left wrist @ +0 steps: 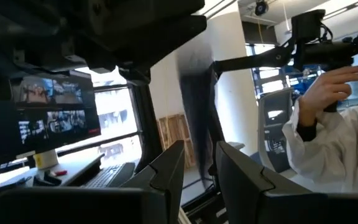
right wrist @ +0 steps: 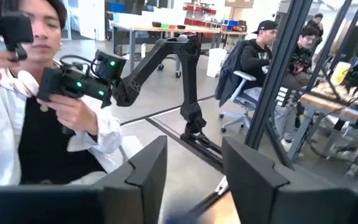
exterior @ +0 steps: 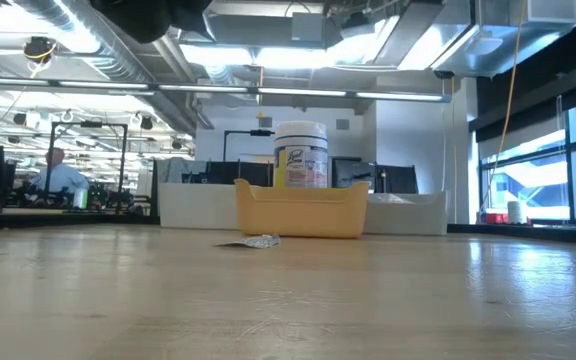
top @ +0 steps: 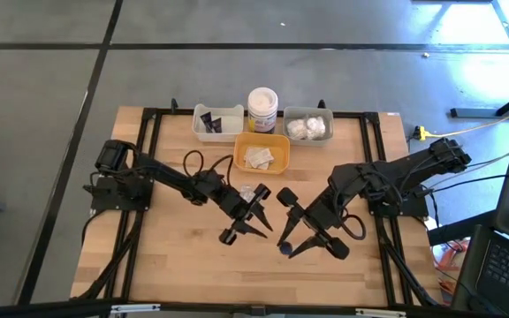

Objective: Pick & Place Travel size toiletries
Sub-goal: Put the blue shave cream into the white bin

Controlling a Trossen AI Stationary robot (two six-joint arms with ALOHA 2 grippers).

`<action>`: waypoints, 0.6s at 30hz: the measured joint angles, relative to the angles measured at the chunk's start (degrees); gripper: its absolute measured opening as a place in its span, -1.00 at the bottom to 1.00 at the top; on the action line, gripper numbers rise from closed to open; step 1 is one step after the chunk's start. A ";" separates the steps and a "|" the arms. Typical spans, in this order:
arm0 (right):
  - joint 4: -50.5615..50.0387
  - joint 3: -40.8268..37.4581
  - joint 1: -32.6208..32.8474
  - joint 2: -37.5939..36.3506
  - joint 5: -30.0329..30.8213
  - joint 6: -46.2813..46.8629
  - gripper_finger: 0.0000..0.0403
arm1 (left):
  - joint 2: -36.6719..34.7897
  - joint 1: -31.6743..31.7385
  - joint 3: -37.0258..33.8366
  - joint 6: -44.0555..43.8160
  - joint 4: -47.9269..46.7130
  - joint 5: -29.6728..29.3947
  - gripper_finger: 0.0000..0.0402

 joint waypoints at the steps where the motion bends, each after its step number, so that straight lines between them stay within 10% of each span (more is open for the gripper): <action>1: 0.06 -0.02 0.00 0.00 0.00 -0.93 -0.24 | -0.01 -0.39 0.00 -0.01 -0.02 -0.62 -0.55; 9: 1.15 -0.02 0.00 0.00 4.11 -6.86 -0.72 | -0.11 -2.77 -0.02 -1.77 1.70 -0.79 -0.55; 18: -23.66 -0.02 0.68 0.07 13.44 3.06 -0.97 | -4.26 0.91 -0.04 -16.90 -13.09 21.03 -0.55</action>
